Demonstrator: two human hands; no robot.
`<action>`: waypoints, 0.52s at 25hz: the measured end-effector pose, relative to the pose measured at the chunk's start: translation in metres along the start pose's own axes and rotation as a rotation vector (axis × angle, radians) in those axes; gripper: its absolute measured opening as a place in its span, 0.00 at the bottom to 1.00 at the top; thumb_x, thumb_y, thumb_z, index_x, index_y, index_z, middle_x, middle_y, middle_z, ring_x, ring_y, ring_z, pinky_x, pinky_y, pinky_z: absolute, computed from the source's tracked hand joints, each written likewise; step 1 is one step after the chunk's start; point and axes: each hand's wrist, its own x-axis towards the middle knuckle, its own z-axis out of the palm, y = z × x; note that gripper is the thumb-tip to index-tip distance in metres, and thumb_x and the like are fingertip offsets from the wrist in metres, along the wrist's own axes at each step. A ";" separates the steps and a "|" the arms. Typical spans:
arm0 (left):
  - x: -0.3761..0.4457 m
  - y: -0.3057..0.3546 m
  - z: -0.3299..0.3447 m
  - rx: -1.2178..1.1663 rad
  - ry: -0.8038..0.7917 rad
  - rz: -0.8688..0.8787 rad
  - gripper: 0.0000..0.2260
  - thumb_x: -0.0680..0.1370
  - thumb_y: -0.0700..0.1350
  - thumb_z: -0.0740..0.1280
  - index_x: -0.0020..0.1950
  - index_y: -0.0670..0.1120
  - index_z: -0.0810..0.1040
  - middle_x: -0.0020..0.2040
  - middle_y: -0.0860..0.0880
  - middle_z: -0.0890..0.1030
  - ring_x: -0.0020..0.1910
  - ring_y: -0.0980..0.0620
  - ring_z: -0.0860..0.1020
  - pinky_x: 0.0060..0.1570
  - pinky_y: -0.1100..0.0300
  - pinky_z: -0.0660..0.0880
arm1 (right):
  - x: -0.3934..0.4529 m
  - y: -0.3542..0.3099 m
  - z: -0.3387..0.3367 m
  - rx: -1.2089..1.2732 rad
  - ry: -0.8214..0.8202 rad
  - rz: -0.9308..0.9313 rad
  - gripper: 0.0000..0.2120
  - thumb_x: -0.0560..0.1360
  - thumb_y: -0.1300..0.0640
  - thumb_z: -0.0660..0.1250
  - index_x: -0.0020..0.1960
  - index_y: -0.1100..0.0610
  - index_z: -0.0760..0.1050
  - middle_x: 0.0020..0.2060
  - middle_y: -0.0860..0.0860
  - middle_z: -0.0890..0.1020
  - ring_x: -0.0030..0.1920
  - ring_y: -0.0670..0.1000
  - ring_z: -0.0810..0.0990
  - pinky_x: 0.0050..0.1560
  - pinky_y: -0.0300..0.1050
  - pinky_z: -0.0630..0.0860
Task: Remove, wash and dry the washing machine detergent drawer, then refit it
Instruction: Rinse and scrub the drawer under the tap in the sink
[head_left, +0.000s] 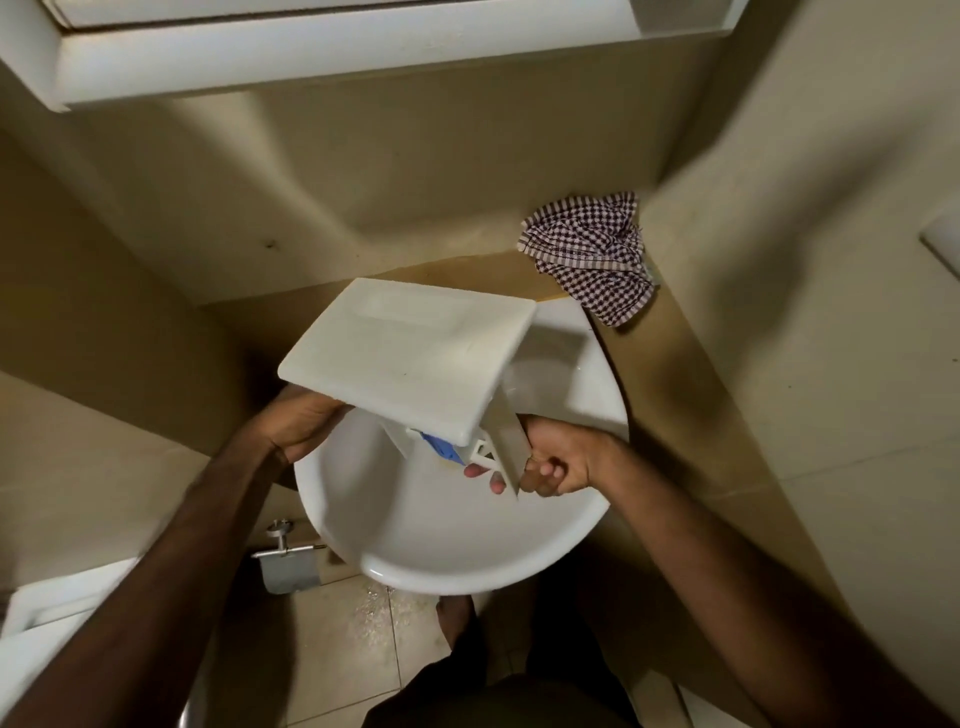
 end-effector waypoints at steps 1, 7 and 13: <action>0.001 -0.002 0.002 -0.005 0.018 0.027 0.43 0.59 0.52 0.87 0.69 0.37 0.76 0.64 0.39 0.81 0.60 0.45 0.82 0.59 0.52 0.81 | -0.003 -0.004 -0.003 -0.034 0.022 -0.012 0.38 0.84 0.34 0.49 0.75 0.64 0.72 0.43 0.53 0.85 0.18 0.42 0.62 0.18 0.30 0.55; 0.003 -0.006 0.032 -0.162 0.212 0.048 0.41 0.54 0.53 0.88 0.64 0.46 0.80 0.57 0.47 0.86 0.57 0.50 0.84 0.51 0.57 0.82 | -0.020 -0.025 -0.009 -0.165 0.153 -0.058 0.43 0.81 0.25 0.41 0.73 0.56 0.74 0.57 0.62 0.87 0.28 0.47 0.74 0.26 0.36 0.72; -0.001 -0.007 0.050 -0.255 0.310 0.071 0.22 0.64 0.45 0.80 0.57 0.54 0.83 0.53 0.53 0.87 0.54 0.55 0.84 0.45 0.59 0.82 | -0.038 -0.021 -0.001 -0.048 0.521 -0.630 0.14 0.84 0.41 0.61 0.65 0.44 0.77 0.63 0.43 0.81 0.72 0.49 0.75 0.71 0.58 0.74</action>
